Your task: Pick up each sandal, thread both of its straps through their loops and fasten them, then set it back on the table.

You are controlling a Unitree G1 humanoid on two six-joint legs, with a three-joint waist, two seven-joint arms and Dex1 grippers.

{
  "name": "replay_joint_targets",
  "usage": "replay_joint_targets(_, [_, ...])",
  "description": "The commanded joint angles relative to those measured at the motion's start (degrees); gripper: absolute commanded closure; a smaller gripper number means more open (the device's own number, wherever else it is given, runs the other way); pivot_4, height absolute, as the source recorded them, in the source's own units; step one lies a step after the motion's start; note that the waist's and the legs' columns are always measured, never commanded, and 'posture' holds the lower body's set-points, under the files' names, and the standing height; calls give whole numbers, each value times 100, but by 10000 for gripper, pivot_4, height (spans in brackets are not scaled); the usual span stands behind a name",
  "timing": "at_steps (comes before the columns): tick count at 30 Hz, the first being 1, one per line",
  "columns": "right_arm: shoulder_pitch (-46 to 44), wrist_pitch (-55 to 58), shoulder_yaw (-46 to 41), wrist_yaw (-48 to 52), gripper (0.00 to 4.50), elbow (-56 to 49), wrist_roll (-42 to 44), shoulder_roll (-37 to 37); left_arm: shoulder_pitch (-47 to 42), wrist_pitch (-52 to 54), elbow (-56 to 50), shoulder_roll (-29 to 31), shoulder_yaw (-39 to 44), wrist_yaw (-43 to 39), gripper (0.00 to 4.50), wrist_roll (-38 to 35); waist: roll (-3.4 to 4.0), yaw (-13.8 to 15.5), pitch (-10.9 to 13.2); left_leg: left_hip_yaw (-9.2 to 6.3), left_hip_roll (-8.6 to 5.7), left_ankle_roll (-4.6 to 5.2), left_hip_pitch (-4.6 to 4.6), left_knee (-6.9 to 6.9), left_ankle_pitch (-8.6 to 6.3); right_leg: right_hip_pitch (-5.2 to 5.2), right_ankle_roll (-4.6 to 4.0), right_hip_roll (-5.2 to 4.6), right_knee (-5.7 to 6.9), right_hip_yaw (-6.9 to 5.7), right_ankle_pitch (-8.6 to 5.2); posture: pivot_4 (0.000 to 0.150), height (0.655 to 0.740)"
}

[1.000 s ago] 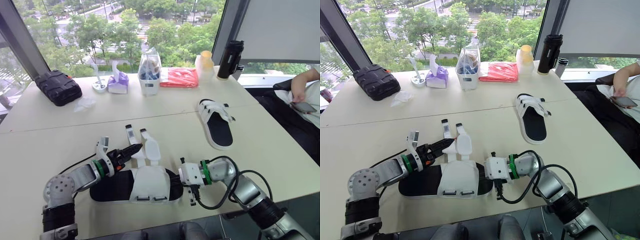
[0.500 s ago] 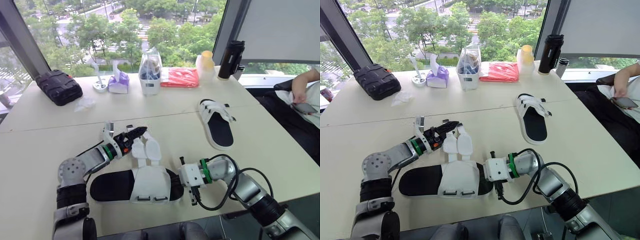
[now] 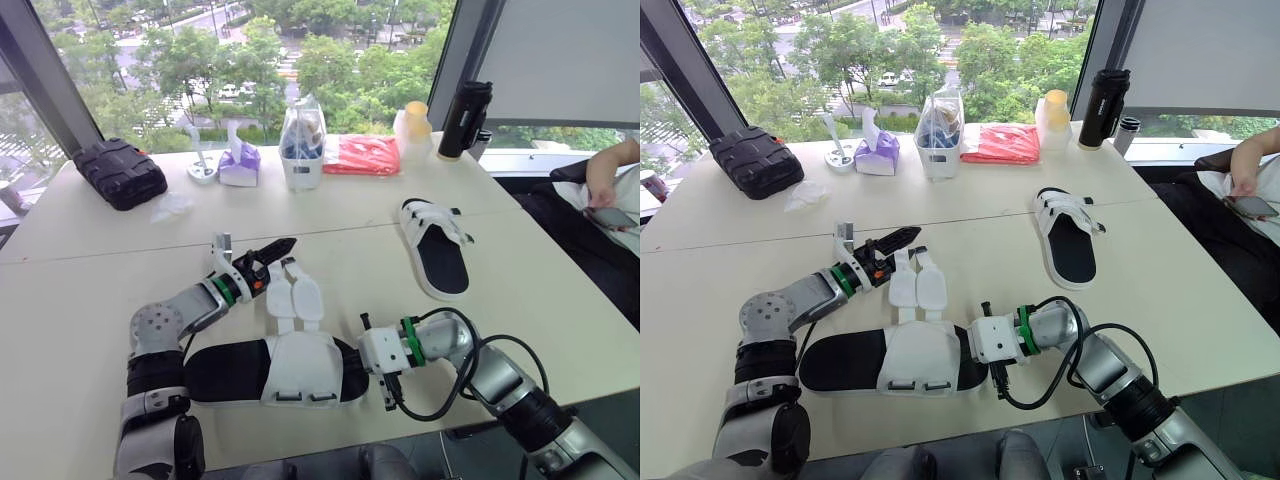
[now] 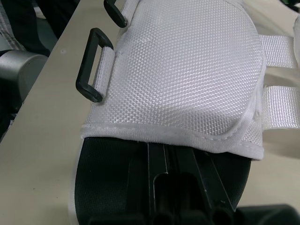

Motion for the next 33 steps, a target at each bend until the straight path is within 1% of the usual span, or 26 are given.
replay_joint_targets(1, [53,70,76,82,45000,321,-398,-244,-186,-147,25,41,19,-225,6135,85,0,1,0,0,0,-1,0,0,0,0,0,0,0,0,0,1500,7400])
replay_joint_targets(2, [46,61,74,84,45000,334,-402,-245,-199,-157,33,53,8,-279,8500,112,0,0,0,0,0,-1,-1,0,1,0,0,0,0,0,0,1500,7400])
replay_joint_targets(3, [42,50,74,85,45000,342,-410,-246,-196,-153,22,60,7,-310,14759,120,0,1,0,0,0,-1,-1,0,1,0,0,0,0,0,0,1500,7400])
replay_joint_targets(5, [34,33,70,93,45000,363,-420,-244,-189,-139,6,62,8,-352,22451,148,0,0,0,1,0,-1,-1,0,0,0,0,0,0,0,0,1500,7400])
replay_joint_targets(8, [36,3,67,105,45000,387,-436,-252,-105,-90,-194,107,-19,-488,38840,157,-1,-3,0,0,0,-1,-1,0,0,0,0,0,0,0,0,1500,7400])
replay_joint_targets(9, [33,-7,65,107,45000,399,-438,-253,-71,-67,-291,139,-42,-560,43473,156,-1,-5,0,0,0,-1,-1,0,0,0,0,0,0,0,0,1500,7400])
replay_joint_targets(10, [30,-16,66,113,45000,408,-440,-258,-38,-44,-397,174,-67,-640,44310,154,-1,-9,0,0,0,-1,-1,0,0,0,0,0,0,0,0,1500,7400])
replay_joint_targets(14, [18,-46,61,137,45000,440,-441,-273,119,-43,-945,383,-346,-1068,44310,279,-1,-8,0,-1,1,-3,-2,0,2,-1,0,0,0,0,0,1500,7400])
replay_joint_targets(17, [11,-88,70,181,45000,473,-450,-311,443,-104,-2267,943,-1032,-2064,44310,436,-2,-24,3,1,2,-3,-8,0,1,-5,0,0,-2,0,0,1500,7400])
replay_joint_targets(21, [8,-156,88,238,45000,529,-447,-351,997,-1129,-3750,1930,-2147,-3532,44310,1454,1,-26,2,3,2,-2,-8,-1,1,-4,-4,-3,-5,0,-3,1500,7400])
replay_joint_targets(22, [2,-168,98,254,45000,541,-450,-359,1154,-1416,-4033,2205,-2403,-3924,44310,1719,3,-25,2,5,3,4,-8,-3,-3,-3,-18,-4,-8,1,-11,1500,7400])
replay_joint_targets(24, [-9,-195,111,270,45000,564,-451,-373,1362,-1852,-4297,2522,-2704,-4385,44310,2059,5,-21,3,7,3,9,-7,-6,-6,-3,-21,-4,-10,2,-13,1500,7400])
replay_joint_targets(27, [-32,-265,128,306,45000,628,-457,-405,1748,-3018,-4537,3117,-3258,-5283,44310,3026,3,-12,4,6,6,18,-11,-5,-10,-2,-24,-3,-15,1,-15,1500,7400])
replay_joint_targets(33, [-65,-352,146,344,45000,722,-460,-416,2006,-5002,-4152,3494,-3686,-6314,44310,4194,5,9,4,7,11,22,-14,-6,-10,1,-26,-3,-33,0,-16,1500,7400])
